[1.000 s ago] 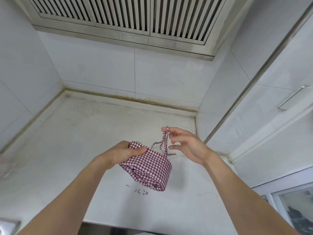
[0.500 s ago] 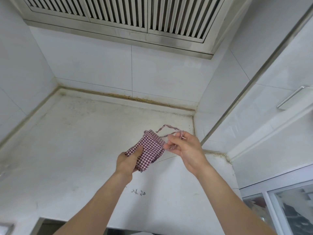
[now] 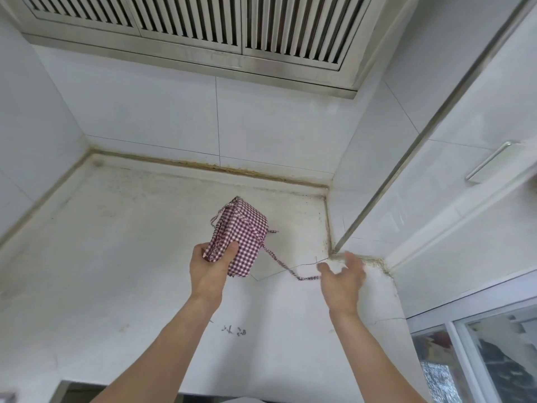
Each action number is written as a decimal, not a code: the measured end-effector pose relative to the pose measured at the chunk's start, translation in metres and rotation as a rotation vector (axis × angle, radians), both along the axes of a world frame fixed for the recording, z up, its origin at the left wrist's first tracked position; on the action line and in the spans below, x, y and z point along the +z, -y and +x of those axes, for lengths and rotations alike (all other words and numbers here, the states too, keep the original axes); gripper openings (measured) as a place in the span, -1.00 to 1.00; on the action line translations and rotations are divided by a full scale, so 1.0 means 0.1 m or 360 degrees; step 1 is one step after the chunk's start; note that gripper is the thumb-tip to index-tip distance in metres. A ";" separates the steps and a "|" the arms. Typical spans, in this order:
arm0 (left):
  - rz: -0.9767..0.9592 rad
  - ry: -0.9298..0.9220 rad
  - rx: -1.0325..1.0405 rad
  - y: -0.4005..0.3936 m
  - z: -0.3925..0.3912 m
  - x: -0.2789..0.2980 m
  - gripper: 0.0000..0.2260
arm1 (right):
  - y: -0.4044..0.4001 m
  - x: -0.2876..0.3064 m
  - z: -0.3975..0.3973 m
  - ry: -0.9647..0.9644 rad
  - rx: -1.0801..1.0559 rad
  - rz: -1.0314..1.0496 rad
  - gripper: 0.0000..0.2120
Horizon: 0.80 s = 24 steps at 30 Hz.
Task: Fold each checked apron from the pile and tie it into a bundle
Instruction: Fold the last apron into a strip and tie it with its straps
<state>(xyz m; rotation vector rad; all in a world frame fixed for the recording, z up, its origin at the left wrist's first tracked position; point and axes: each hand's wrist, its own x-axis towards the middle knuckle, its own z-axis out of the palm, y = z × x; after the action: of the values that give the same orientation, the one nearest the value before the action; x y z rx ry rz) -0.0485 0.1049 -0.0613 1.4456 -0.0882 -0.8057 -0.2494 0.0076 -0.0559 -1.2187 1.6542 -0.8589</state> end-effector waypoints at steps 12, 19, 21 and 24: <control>0.0015 0.0157 -0.0280 -0.01 -0.31 0.33 -0.64 | -0.32 -0.04 0.41 -0.0783 0.1549 -0.1172 0.04; 0.0007 -0.0087 -0.0789 -0.09 -0.34 0.50 -0.45 | -0.31 -0.13 0.36 -0.0592 0.0950 -0.1305 -0.42; -0.0121 -0.0234 -0.0946 -0.11 -0.28 0.55 -0.61 | -0.29 -0.09 0.31 -0.0445 0.0863 -0.1107 -0.50; -0.0146 -0.0156 -0.0982 -0.07 -0.23 0.55 -0.72 | -0.26 0.01 0.27 -0.0035 0.0787 -0.0639 -0.62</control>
<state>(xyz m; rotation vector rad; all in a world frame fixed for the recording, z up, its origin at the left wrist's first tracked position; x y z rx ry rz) -0.0718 0.1123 -0.0065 1.2970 -0.5079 -1.3526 -0.2222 0.0335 -0.0545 -1.8203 1.1388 -0.8792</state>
